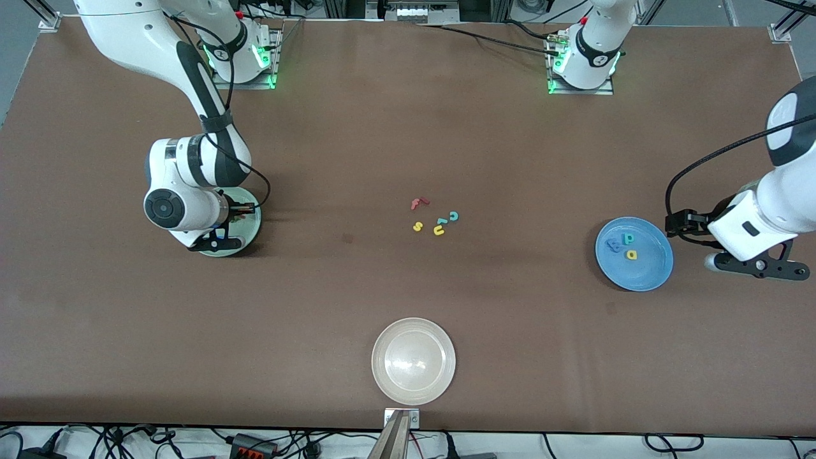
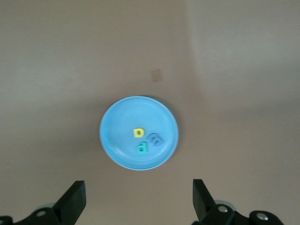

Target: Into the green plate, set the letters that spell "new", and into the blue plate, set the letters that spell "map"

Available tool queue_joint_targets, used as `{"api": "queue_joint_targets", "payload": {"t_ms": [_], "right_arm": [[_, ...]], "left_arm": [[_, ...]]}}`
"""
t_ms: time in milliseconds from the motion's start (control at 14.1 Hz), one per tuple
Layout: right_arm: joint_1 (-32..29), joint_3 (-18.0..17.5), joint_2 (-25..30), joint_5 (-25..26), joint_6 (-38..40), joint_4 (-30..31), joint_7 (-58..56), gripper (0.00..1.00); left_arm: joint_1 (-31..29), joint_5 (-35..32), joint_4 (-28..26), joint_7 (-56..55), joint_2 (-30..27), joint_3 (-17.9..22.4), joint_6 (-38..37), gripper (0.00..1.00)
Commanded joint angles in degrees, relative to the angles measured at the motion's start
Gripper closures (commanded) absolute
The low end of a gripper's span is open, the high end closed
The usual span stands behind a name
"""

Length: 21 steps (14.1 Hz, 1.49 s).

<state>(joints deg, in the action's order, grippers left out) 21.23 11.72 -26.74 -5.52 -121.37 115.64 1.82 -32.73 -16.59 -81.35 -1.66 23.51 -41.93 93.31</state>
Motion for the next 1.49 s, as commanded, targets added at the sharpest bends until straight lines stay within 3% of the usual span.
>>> {"api": "queue_joint_targets", "payload": {"t_ms": [0, 71, 142, 214, 285, 569, 854, 1068, 1139, 1281, 1423], "right_arm": [[-0.23, -0.38, 0.90, -1.07, -0.53, 1.26, -0.67, 0.52], [-0.49, -0.38, 0.81, -0.98, -0.45, 0.91, -0.67, 0.02], [-0.49, -0.38, 0.99, -1.07, 0.08, 0.64, -0.59, 0.00], [-0.23, -0.29, 1.34, -0.98, 0.26, 0.29, 0.11, 0.00], [-0.23, -0.29, 2.12, -0.98, 0.52, 0.03, 0.29, 0.00], [-0.84, 0.15, 4.94, -0.98, 12.69, -9.17, -0.05, 0.00], [-2.77, 2.34, 5.21, -0.89, 27.21, -25.51, 0.38, 0.00], [-4.44, 4.54, 5.21, -0.89, 28.29, -33.53, -1.11, 0.00], [-5.75, 4.28, 5.47, -0.72, 29.25, -36.25, -1.37, 0.00], [-9.70, 2.27, 8.53, -0.72, 30.50, -38.56, -1.20, 0.00], [-19.51, -4.29, 12.05, -0.89, 29.79, -38.39, -1.38, 0.00]], "left_arm": [[10.25, 11.18, -5.45, 4.28, -11.34, 16.08, -1.20, 0.00], [17.19, 13.31, -6.79, 6.21, -13.81, 24.62, -1.29, 0.00], [24.14, 13.51, -7.33, 8.75, -14.80, 31.84, -1.29, 0.00], [27.16, 13.86, -7.85, 10.17, -15.85, 35.74, -1.11, 0.00], [27.72, 13.95, -9.16, 10.62, -16.90, 36.74, -0.76, 0.00], [28.95, 15.08, -19.35, 7.74, -25.24, 37.18, 6.60, 0.00], [30.36, 15.71, -19.46, 6.75, -26.94, 37.53, 6.80, 0.00], [31.67, 17.20, -18.41, 6.84, -26.76, 38.93, 4.35, 0.00], [33.33, 17.55, -17.36, 6.84, -26.32, 41.21, 4.25, 0.00], [33.87, 17.46, -17.26, 6.58, -25.97, 41.58, 3.90, 0.00], [33.53, 17.47, -17.09, 6.75, -25.71, 41.58, 3.99, 0.00]]}}
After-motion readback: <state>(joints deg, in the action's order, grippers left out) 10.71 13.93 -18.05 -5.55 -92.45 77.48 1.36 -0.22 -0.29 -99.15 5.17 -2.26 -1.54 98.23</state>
